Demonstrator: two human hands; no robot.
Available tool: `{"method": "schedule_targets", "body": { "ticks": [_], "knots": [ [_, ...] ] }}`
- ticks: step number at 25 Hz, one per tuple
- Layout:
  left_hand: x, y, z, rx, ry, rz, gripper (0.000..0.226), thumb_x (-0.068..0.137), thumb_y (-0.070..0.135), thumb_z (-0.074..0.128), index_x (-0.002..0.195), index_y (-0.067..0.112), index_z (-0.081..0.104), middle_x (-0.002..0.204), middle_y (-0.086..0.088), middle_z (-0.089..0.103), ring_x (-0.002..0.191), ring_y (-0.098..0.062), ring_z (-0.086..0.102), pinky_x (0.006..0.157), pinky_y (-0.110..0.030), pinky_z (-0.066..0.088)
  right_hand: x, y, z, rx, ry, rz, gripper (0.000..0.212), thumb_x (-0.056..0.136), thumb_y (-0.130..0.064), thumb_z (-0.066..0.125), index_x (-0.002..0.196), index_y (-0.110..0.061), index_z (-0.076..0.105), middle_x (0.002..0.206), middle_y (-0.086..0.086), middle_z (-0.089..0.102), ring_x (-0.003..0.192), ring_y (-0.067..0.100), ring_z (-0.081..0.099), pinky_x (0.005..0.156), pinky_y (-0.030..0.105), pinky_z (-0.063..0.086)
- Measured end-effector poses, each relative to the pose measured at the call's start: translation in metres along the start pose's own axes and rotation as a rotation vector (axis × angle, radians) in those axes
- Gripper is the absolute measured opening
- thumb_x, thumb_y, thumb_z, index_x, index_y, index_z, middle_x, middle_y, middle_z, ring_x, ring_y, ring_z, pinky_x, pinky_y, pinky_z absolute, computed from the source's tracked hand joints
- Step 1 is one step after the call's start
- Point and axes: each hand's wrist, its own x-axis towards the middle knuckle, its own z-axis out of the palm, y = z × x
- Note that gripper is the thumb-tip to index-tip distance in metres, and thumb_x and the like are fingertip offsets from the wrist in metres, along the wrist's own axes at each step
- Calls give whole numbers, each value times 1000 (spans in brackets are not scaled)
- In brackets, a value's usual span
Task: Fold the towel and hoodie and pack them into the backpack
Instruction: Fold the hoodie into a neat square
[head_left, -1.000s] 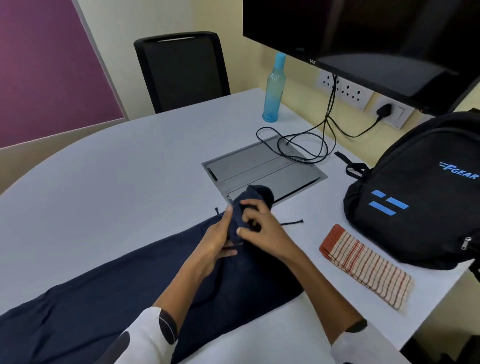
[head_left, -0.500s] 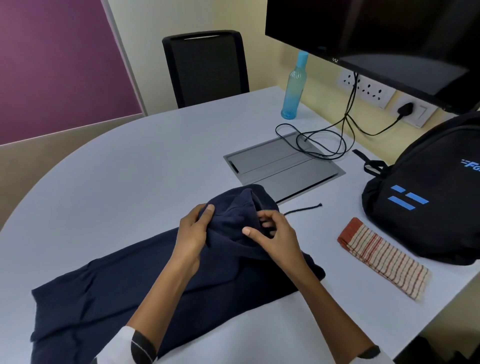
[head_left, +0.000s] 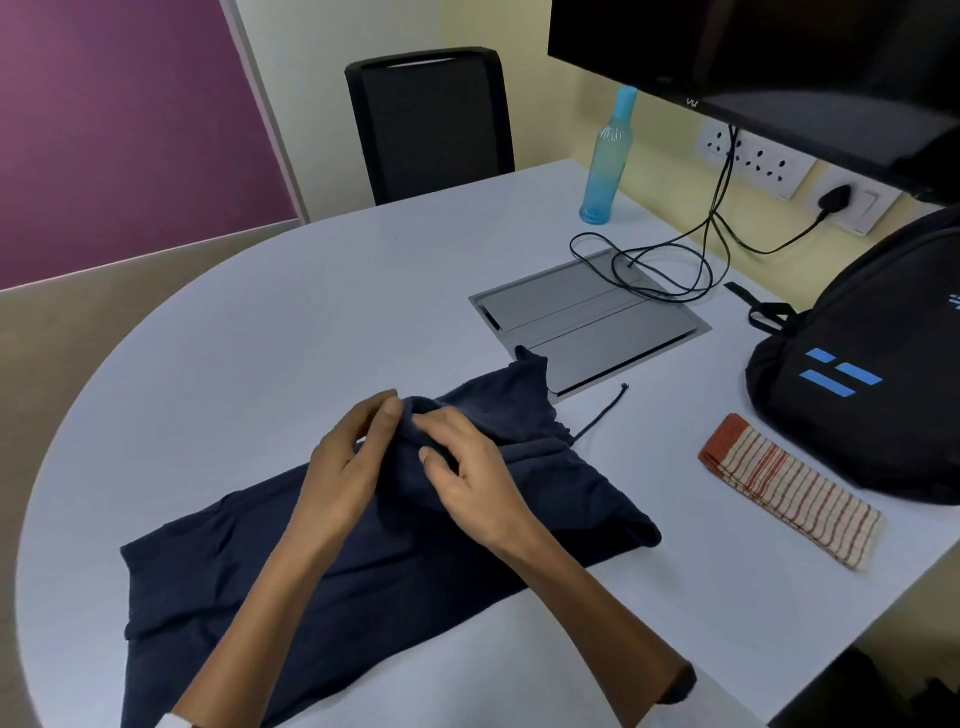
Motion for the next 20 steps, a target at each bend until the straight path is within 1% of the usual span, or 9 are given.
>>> {"method": "schedule_targets", "body": {
  "ticks": [3, 5, 7, 10, 12, 14, 16, 18, 20],
  "knots": [
    [0, 5, -17, -98, -69, -69, 44, 74, 63, 59, 85, 22, 72, 92, -14, 69, 84, -14, 62, 79, -33, 46, 2, -13, 9, 51, -84, -60, 37, 87, 8, 42, 118, -1, 60, 110, 7, 52, 103, 12, 53, 93, 16, 41],
    [-2, 5, -23, -60, 5, 46, 59, 74, 66, 63, 79, 8, 67, 80, -25, 62, 70, -23, 54, 67, -37, 44, -1, -20, 12, 92, -90, -90, 39, 87, 6, 45, 123, -3, 57, 111, 5, 52, 105, 11, 52, 97, 20, 42],
    [-8, 9, -23, -1, 144, 190, 60, 79, 61, 62, 70, 2, 56, 60, -16, 48, 56, -14, 42, 54, -25, 36, -3, -24, 16, 142, -39, -95, 42, 87, 0, 52, 127, -10, 55, 111, 2, 53, 105, 8, 53, 97, 22, 44],
    [-15, 22, -28, 25, 281, 314, 47, 81, 43, 64, 55, 13, 40, 49, 5, 30, 49, -6, 27, 46, -16, 24, -12, -15, 20, 129, 82, -78, 47, 83, -9, 67, 126, -21, 53, 112, -1, 51, 102, 10, 54, 94, 25, 47],
    [-15, 28, -43, 83, 324, 390, 46, 79, 37, 70, 52, 19, 38, 49, 4, 30, 49, -6, 26, 47, -17, 23, -25, 16, 18, -121, 97, -41, 57, 78, -33, 74, 129, -25, 48, 121, -5, 49, 111, 8, 50, 99, 28, 43],
    [-12, 31, -61, 191, 363, 442, 42, 78, 39, 72, 56, 11, 48, 55, -2, 37, 51, -7, 29, 48, -18, 25, -42, 56, 12, -516, 41, 43, 81, 67, -64, 66, 137, -31, 40, 132, -5, 45, 121, 14, 43, 107, 38, 34],
    [-12, 31, -76, 266, 398, 460, 43, 78, 41, 71, 59, 7, 52, 61, -4, 43, 52, -8, 31, 49, -19, 27, -60, 88, 2, -715, -91, 153, 101, 57, -78, 57, 144, -33, 31, 141, -4, 39, 129, 18, 36, 111, 41, 27],
    [-8, 25, -92, 295, 433, 432, 49, 79, 46, 69, 57, 8, 48, 58, -7, 39, 51, -12, 31, 49, -26, 29, -71, 106, -12, -538, -177, 277, 106, 53, -82, 58, 144, -32, 33, 140, -7, 41, 128, 12, 37, 109, 30, 29],
    [-1, 13, -107, 325, 448, 381, 58, 79, 54, 67, 58, 5, 44, 55, -15, 36, 55, -32, 35, 51, -39, 33, -78, 118, -26, -236, -94, 357, 90, 61, -78, 62, 134, -28, 48, 129, -9, 50, 121, 8, 47, 100, 14, 34]
  ]
}}
